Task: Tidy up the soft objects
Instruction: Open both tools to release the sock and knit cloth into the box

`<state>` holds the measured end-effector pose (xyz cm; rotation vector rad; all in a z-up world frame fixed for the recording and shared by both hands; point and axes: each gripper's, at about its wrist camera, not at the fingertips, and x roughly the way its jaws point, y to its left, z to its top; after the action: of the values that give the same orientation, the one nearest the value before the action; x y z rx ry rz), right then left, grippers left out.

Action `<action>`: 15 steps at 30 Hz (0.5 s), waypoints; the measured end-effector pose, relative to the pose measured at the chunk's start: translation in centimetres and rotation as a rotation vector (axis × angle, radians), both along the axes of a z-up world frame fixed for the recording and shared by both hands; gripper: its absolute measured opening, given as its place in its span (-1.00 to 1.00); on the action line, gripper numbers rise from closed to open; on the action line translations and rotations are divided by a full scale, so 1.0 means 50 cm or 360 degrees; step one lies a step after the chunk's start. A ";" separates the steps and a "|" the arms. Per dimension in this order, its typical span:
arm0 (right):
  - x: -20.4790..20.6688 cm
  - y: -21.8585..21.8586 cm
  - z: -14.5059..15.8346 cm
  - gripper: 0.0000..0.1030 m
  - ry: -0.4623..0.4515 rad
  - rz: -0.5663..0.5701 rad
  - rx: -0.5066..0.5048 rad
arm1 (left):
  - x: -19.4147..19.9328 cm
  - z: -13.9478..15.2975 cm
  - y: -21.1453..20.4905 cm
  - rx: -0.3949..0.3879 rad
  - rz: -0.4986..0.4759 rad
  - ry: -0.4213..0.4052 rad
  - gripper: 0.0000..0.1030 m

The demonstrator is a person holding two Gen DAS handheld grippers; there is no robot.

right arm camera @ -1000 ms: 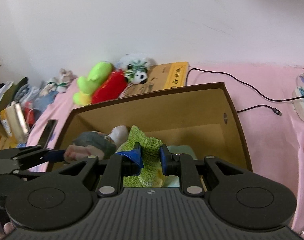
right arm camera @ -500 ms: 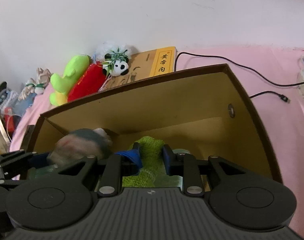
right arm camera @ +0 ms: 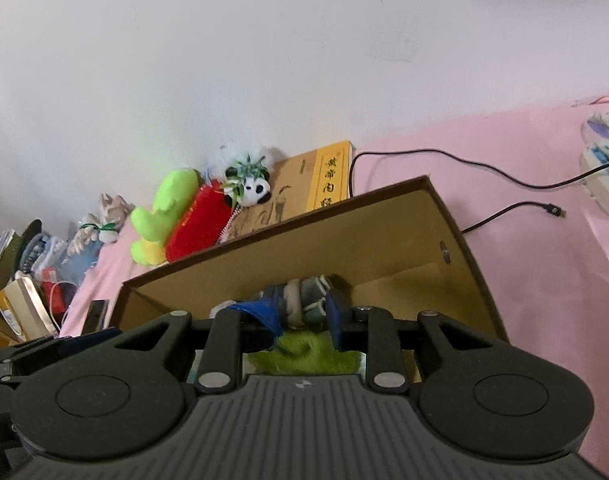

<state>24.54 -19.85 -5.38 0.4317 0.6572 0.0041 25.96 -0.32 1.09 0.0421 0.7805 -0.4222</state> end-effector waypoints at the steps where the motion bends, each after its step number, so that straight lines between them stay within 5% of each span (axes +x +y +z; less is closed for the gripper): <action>1: -0.012 0.003 0.008 -0.85 -0.0017 0.0007 -0.0008 | -0.006 0.007 0.002 0.0002 0.0005 -0.0011 0.23; 15: -0.120 0.058 0.041 -0.82 -0.0145 0.0000 -0.0080 | -0.118 0.075 0.007 0.0084 0.0102 -0.0111 0.32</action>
<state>18.56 -16.95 -3.33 0.3808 0.5665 0.0073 20.05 0.03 4.86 0.0806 0.7226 -0.3373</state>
